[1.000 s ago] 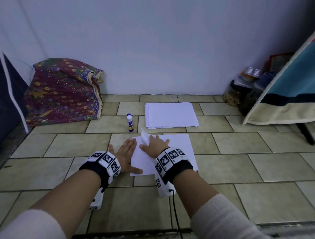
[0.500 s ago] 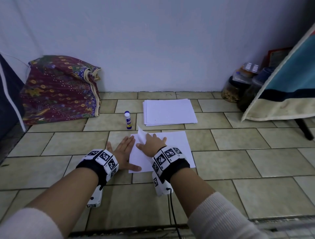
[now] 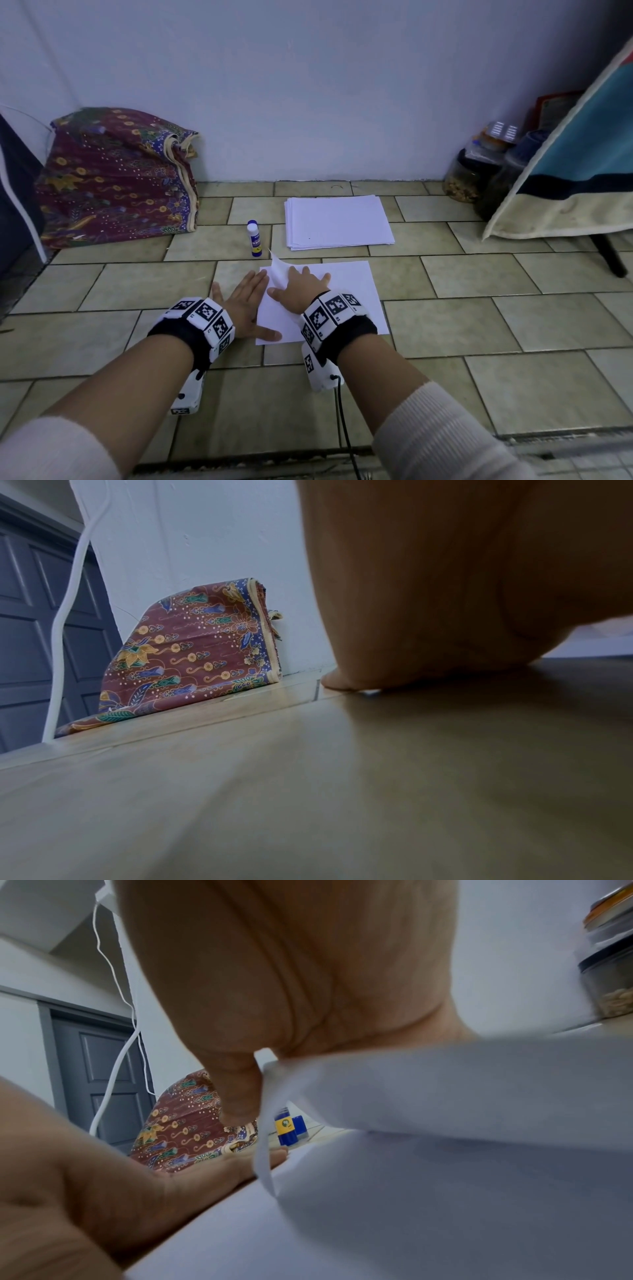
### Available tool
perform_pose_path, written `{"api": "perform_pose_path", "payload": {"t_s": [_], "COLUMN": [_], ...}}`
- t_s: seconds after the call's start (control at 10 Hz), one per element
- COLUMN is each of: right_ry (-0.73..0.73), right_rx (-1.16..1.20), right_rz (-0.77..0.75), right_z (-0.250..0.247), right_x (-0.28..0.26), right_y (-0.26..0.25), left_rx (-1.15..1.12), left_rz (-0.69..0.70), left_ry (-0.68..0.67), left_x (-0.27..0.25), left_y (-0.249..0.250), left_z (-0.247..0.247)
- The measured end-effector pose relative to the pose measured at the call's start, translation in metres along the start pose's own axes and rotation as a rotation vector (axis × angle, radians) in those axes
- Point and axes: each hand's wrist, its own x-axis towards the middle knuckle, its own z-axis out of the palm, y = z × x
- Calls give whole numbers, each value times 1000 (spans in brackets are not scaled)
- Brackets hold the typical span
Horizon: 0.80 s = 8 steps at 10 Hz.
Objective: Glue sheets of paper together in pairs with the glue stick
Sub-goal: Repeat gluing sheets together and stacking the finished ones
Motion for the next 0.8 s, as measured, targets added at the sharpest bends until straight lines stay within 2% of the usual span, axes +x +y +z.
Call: {"api": "perform_pose_path", "payload": {"t_s": [0.5, 0.7, 0.8], "right_ry": [-4, 0, 38], "right_rx": [-25, 52, 42], "right_rz": [9, 53, -8], "right_z": [4, 17, 16], "right_x": [8, 18, 16], "right_y": [1, 0, 3], "left_rx": [-12, -31, -35], "left_rz": [-2, -3, -53], "left_ry": [-20, -8, 1], "left_x": [-3, -1, -1], "left_y": [1, -1, -2], "left_z": [-2, 0, 2]}}
